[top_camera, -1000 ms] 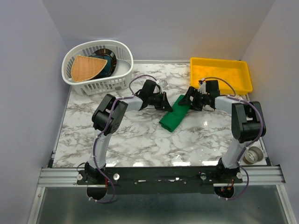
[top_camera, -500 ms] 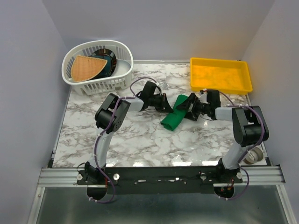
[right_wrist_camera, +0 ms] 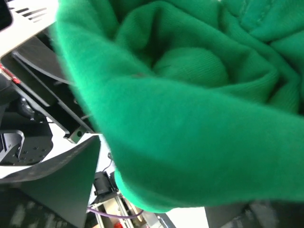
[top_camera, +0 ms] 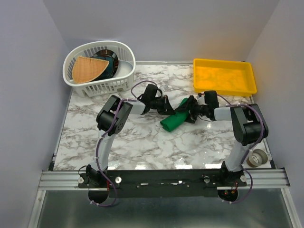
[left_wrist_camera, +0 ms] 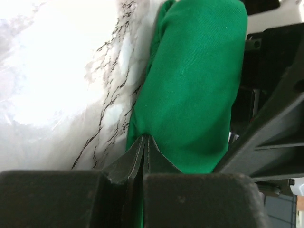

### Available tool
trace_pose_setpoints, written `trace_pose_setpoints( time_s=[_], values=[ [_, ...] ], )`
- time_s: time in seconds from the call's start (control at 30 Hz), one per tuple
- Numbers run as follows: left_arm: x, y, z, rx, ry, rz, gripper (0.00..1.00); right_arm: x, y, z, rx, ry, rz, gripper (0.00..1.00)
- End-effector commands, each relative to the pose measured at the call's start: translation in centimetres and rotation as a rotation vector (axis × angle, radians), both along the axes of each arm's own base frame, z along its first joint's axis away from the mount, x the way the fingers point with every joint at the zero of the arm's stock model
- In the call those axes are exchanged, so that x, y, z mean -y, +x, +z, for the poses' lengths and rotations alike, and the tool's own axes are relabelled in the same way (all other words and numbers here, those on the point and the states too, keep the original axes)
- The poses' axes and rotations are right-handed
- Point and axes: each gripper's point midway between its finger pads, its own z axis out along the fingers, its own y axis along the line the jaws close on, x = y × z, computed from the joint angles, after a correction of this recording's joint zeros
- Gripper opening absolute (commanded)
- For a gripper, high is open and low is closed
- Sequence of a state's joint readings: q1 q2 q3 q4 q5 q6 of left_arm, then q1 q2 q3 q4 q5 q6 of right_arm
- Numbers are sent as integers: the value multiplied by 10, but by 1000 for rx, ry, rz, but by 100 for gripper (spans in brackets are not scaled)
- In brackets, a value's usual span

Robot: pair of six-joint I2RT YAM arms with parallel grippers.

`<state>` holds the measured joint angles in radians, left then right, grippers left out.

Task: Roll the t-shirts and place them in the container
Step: Pick up the T-shirt from the center of the board, then place the T-shirt in the bin.

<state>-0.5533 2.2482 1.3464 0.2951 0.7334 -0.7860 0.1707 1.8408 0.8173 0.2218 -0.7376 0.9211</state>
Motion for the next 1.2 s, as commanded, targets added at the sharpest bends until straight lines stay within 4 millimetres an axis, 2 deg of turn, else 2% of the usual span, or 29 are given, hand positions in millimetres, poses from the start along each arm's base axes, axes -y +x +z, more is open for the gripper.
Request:
trace_pose_setpoints(
  time_s=[0.0, 0.07, 0.13, 0.23, 0.3, 0.4, 0.43, 0.5, 0.53, 0.57, 0.63, 0.67, 0.7, 0.73, 0.77, 0.8, 0.83, 0.87, 0.9, 0.93, 1.0, 1.03, 1.07, 1.13, 1.17],
  values=[
    [-9, -20, -37, -130, 61, 51, 7, 1, -50, -64, -261, -142, -18, 79],
    [-11, -25, -39, -154, 59, 60, 7, 5, -46, -68, -268, -178, -39, 75],
    [-12, -26, -35, -168, 50, 77, 6, 4, -34, -65, -234, -191, -42, 68],
    [-15, -30, -31, -195, 44, 101, 6, 4, -14, -58, -162, -231, -22, 65],
    [-18, -34, -30, -198, 44, 110, 5, 6, -11, -60, -144, -262, 3, 63],
    [-22, -38, -26, -206, 43, 121, 4, 8, -3, -61, -112, -302, 41, 53],
    [-22, -39, -25, -204, 44, 120, 4, 6, -3, -59, -97, -292, 63, 44],
    [-23, -38, -19, -178, 43, 110, 4, 6, -4, -59, -70, -297, 92, 34],
    [-23, -37, -17, -167, 43, 105, 4, 4, -4, -57, -57, -286, 107, 24],
    [-23, -32, -10, -141, 37, 95, 4, 2, -2, -52, -35, -278, 123, 20],
    [-28, -30, 2, -80, 57, 52, 4, -1, -2, -36, 32, -272, 201, 11],
    [-33, -22, 16, -48, 47, 40, 4, -4, 9, -19, 98, -271, 230, 9],
    [-40, -22, 30, -36, 58, 28, 4, -3, 13, -8, 175, -291, 290, 7],
    [-48, -18, 39, 31, 68, -4, 4, -3, 8, 9, 197, -287, 335, 4],
    [-57, -10, 55, 65, 55, -15, 4, -3, 12, 23, 242, -294, 376, 3],
    [-67, -15, 67, 67, 74, -34, 5, -4, 31, 50, 382, -327, 443, 2],
    [-75, -14, 75, 116, 82, -69, 6, 2, 24, 61, 358, -338, 489, 1],
    [-79, -11, 88, 150, 82, -86, 6, 5, 27, 71, 388, -351, 518, 1],
    [-91, -19, 96, 114, 88, -103, 7, 8, 43, 94, 481, -375, 543, 1],
    [-97, -20, 102, 121, 90, -116, 8, 22, 41, 100, 459, -390, 552, 1],
    [-110, -25, 117, 149, 92, -151, 8, 37, 55, 112, 500, -423, 565, 1],
    [-115, -27, 123, 170, 92, -160, 9, 53, 70, 130, 523, -453, 538, 1],
    [-119, -28, 126, 204, 98, -175, 9, 61, 80, 141, 550, -470, 529, 1],
    [-128, -33, 137, 244, 112, -179, 9, 86, 97, 142, 539, -494, 508, 1],
    [-130, -34, 141, 263, 116, -181, 9, 95, 118, 174, 623, -527, 471, 1]
  ],
)
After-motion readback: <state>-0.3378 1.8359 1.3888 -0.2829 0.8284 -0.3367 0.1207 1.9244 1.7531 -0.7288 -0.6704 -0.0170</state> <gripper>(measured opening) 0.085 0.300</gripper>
